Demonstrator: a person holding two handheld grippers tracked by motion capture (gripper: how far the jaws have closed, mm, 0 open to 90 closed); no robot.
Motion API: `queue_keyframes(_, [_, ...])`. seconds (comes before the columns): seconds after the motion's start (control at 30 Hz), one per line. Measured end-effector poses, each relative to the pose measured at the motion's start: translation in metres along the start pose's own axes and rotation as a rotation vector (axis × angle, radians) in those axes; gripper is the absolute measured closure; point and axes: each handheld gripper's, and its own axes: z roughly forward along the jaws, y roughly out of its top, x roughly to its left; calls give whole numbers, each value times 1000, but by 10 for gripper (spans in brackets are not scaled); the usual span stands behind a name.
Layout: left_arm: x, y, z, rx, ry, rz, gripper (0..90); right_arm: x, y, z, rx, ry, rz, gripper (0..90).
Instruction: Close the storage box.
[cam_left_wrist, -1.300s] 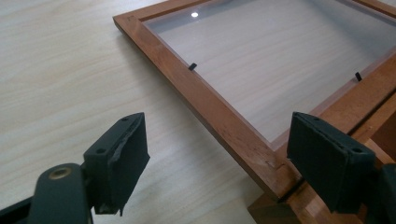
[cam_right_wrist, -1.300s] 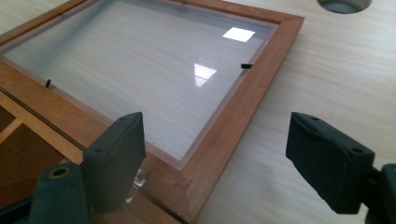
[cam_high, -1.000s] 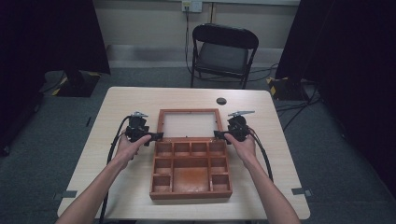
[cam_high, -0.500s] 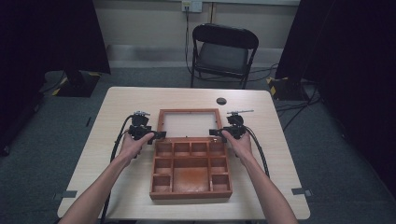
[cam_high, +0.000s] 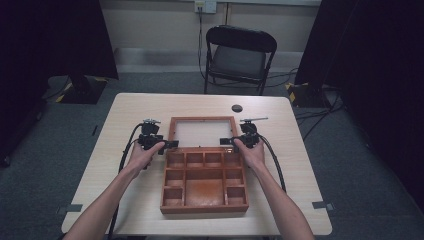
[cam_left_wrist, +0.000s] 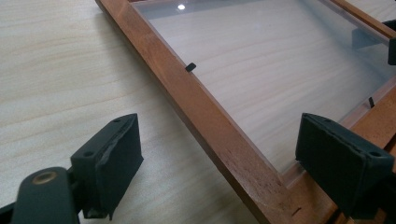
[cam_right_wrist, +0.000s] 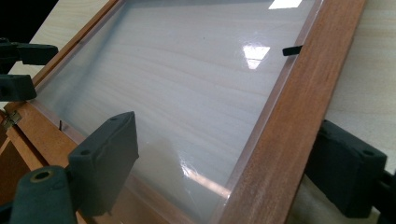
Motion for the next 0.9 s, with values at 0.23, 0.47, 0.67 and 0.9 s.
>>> queue_keyframes(0.23, [2,-1,5,7,-56,-37,128,3,-1,-4,-23,-24,-19,161])
queue_keyframes(0.47, [0,0,9,13,-88,-41,139,1,-3,-5,-62,-26,-36,178])
queue_keyframes(0.67, [3,0,12,18,-130,-70,144,1,-3,-4,-56,-24,-31,178])
queue_keyframes(0.9, [2,1,12,18,-122,-64,144,-3,2,1,-5,24,7,168])
